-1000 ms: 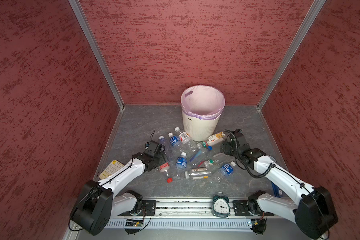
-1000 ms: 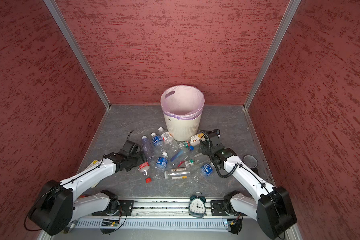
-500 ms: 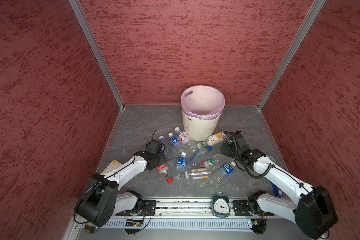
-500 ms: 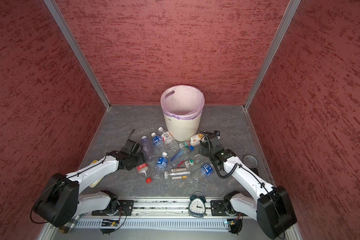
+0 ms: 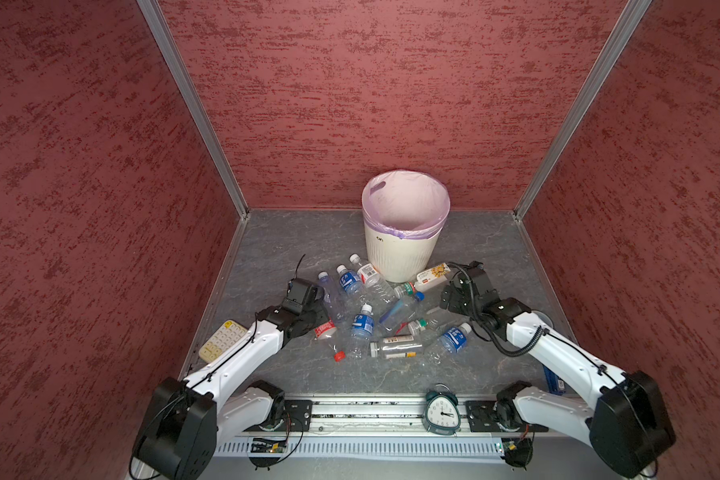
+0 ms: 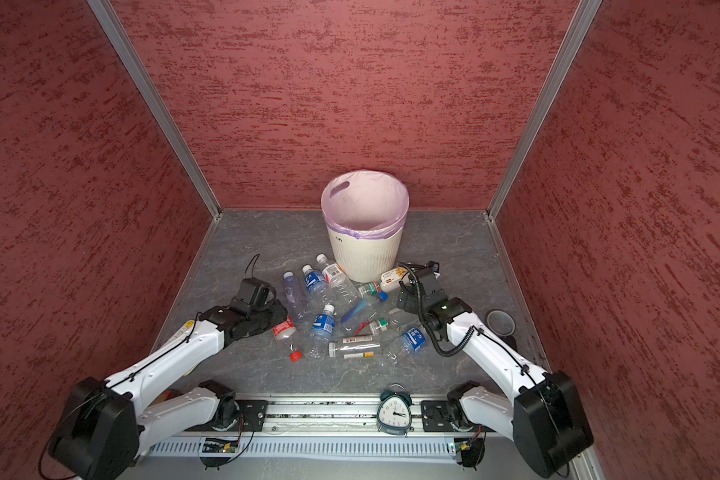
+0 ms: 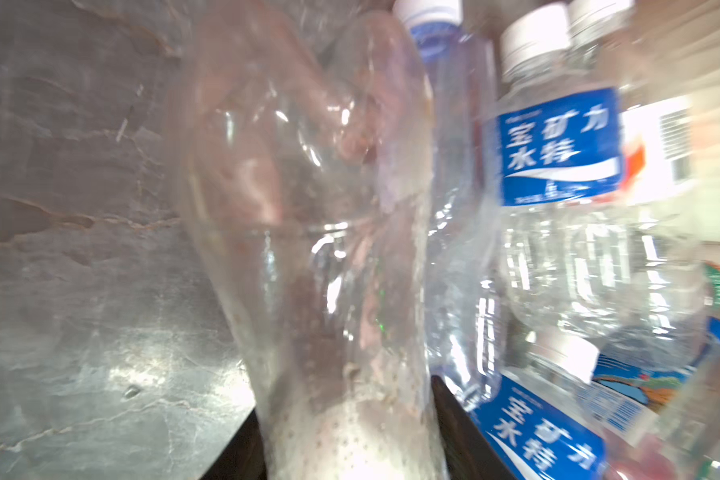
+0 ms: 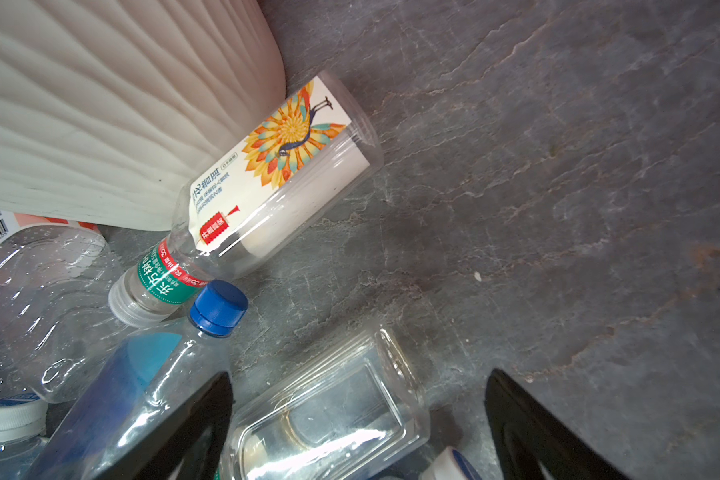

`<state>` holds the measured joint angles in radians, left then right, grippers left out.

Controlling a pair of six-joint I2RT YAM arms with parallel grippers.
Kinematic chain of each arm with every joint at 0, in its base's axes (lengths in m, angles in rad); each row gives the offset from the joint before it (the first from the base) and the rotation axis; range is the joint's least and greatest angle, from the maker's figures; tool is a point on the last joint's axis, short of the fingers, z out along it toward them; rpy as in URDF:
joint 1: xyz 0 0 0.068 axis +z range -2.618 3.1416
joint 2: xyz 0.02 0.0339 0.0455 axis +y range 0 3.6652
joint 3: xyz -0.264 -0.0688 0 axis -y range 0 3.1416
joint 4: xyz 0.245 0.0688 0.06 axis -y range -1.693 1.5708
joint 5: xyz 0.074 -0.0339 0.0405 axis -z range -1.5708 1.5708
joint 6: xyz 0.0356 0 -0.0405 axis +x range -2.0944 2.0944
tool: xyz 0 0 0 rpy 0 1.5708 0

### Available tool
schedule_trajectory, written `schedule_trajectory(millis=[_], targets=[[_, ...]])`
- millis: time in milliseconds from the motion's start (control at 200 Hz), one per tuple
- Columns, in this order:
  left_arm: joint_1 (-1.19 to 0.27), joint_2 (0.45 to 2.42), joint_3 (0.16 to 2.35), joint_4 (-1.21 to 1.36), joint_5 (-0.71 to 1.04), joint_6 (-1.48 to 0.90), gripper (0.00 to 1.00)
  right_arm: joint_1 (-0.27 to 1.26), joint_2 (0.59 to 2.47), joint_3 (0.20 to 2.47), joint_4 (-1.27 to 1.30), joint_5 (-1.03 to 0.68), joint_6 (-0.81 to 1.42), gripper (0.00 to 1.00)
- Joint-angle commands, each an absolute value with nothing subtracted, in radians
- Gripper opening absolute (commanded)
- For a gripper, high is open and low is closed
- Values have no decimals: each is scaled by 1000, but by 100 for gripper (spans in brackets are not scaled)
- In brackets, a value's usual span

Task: Throw the plastic bottles in the bin
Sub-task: 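Close the left gripper on the red-labelled bottle and lift it, then carry the red-labelled bottle over the bin and open the left gripper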

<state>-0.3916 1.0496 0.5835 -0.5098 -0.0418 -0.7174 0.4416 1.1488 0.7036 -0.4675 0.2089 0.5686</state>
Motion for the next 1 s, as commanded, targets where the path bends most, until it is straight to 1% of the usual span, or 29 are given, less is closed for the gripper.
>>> schedule_trajectory(millis=[0,95,200,336,646,992], targets=[[-382,958,561,-519,-77,-697,50,449,1156,721,-454,198,579,95],[-363,870,544,-478,-13,-638,48,451,1144,719,-438,186,575,96],[-341,774,541,-455,19,-591,48,451,1116,703,-403,166,574,96],[-321,708,563,-444,47,-548,48,452,1110,702,-383,156,568,96],[-321,631,631,-395,90,-479,50,454,1108,705,-374,161,559,96],[-344,686,830,-359,146,-426,51,453,1090,693,-359,168,554,96]])
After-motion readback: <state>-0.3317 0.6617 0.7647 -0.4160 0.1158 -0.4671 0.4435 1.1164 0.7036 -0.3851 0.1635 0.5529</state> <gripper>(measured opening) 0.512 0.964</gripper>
